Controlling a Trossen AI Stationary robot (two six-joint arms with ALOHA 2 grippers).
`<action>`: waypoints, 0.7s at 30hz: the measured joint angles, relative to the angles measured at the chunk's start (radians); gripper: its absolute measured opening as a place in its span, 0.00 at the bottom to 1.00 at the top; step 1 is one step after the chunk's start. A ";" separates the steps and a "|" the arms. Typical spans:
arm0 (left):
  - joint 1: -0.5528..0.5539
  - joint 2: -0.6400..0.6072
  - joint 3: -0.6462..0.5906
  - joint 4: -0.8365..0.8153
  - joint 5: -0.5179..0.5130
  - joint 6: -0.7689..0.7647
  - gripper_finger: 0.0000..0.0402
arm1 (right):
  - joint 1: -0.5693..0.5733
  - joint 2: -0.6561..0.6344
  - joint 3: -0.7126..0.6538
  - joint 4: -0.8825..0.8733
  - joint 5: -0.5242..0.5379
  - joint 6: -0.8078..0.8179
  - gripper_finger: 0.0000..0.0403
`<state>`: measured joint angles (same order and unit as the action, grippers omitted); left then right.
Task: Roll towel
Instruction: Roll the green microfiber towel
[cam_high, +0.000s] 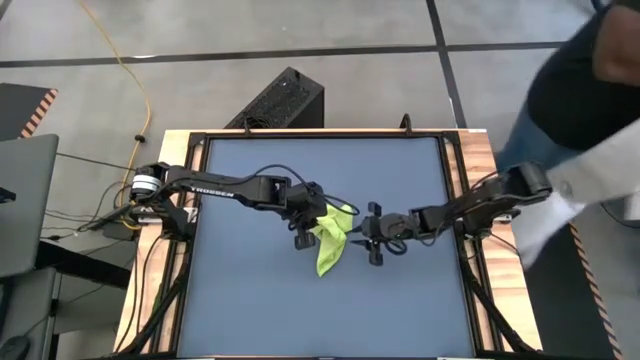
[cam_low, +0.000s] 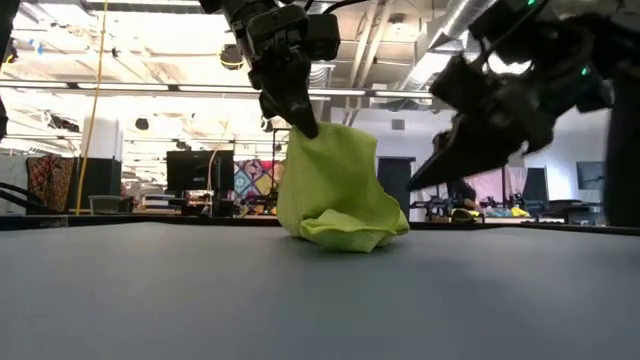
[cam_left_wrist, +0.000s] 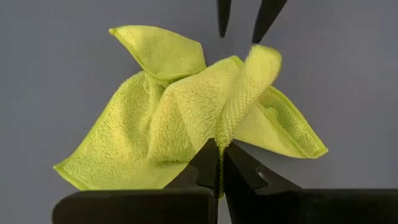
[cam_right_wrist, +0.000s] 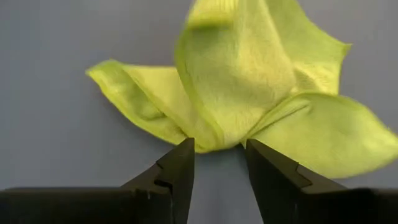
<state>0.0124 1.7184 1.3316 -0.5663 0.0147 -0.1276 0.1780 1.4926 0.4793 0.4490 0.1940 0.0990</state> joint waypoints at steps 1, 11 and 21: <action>0.000 0.000 0.000 0.001 0.000 0.001 0.00 | 0.000 0.028 0.010 0.011 0.027 -0.001 0.42; 0.000 0.000 0.000 -0.002 0.025 0.001 0.00 | 0.047 0.149 0.118 0.018 0.096 -0.009 0.42; -0.002 0.000 0.000 -0.003 0.035 -0.007 0.00 | 0.069 0.198 0.124 0.003 0.230 0.066 0.40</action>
<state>0.0101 1.7184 1.3319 -0.5688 0.0492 -0.1342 0.2470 1.6905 0.6029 0.4519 0.4244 0.1647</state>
